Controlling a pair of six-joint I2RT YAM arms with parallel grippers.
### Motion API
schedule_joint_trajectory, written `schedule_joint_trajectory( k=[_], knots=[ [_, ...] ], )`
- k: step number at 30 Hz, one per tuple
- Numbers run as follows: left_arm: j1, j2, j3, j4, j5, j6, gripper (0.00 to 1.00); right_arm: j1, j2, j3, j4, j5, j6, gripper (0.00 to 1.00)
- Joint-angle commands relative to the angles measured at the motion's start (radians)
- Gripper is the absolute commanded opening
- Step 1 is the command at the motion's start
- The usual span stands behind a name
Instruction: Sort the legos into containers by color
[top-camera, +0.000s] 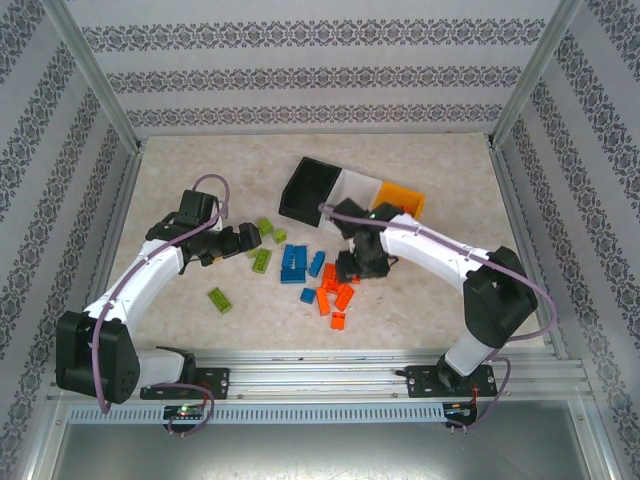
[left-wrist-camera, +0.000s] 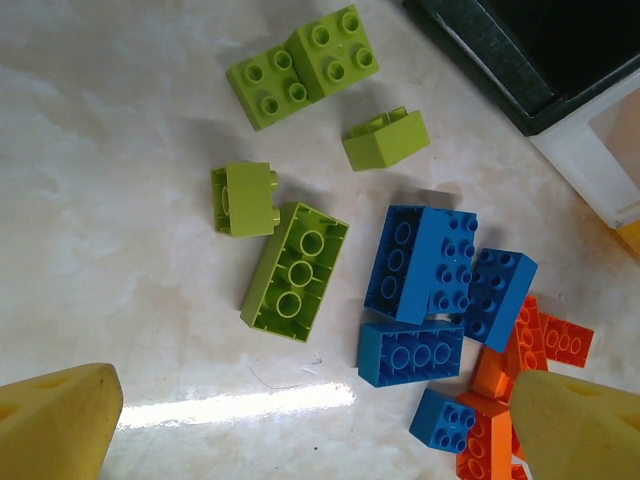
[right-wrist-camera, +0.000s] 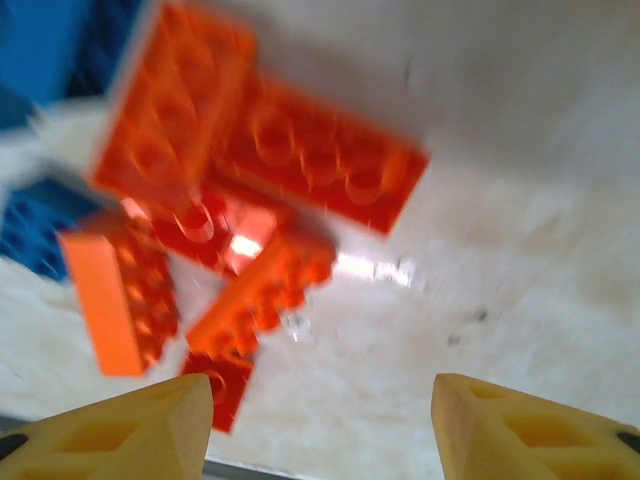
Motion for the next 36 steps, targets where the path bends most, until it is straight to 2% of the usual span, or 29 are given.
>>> schedule_joint_trajectory(
  k=[1,5,8,14,20,32,36],
  knots=[
    [0.005,-0.023,-0.021,0.040,0.020,-0.017,1.00,0.050,-0.071,-0.089,0.060,-0.048,0.099,0.60],
    [-0.002,-0.042,-0.048,0.057,0.023,-0.044,1.00,0.126,-0.103,-0.194,0.175,-0.112,0.165,0.60],
    [-0.020,-0.041,-0.050,0.054,0.019,-0.050,1.00,0.181,-0.091,-0.221,0.193,-0.107,0.186,0.63],
    [-0.052,-0.037,-0.060,0.047,0.016,-0.058,1.00,0.245,-0.041,-0.229,0.229,-0.086,0.217,0.70],
    [-0.056,-0.043,-0.058,0.031,0.013,-0.052,1.00,0.288,0.036,-0.178,0.216,-0.044,0.212,0.71],
    [-0.055,-0.055,-0.083,0.045,0.014,-0.068,1.00,0.287,0.109,-0.140,0.190,0.010,0.216,0.64],
    [-0.055,-0.048,-0.078,0.046,0.013,-0.064,1.00,0.286,0.111,-0.130,0.185,0.025,0.213,0.56]
  ],
)
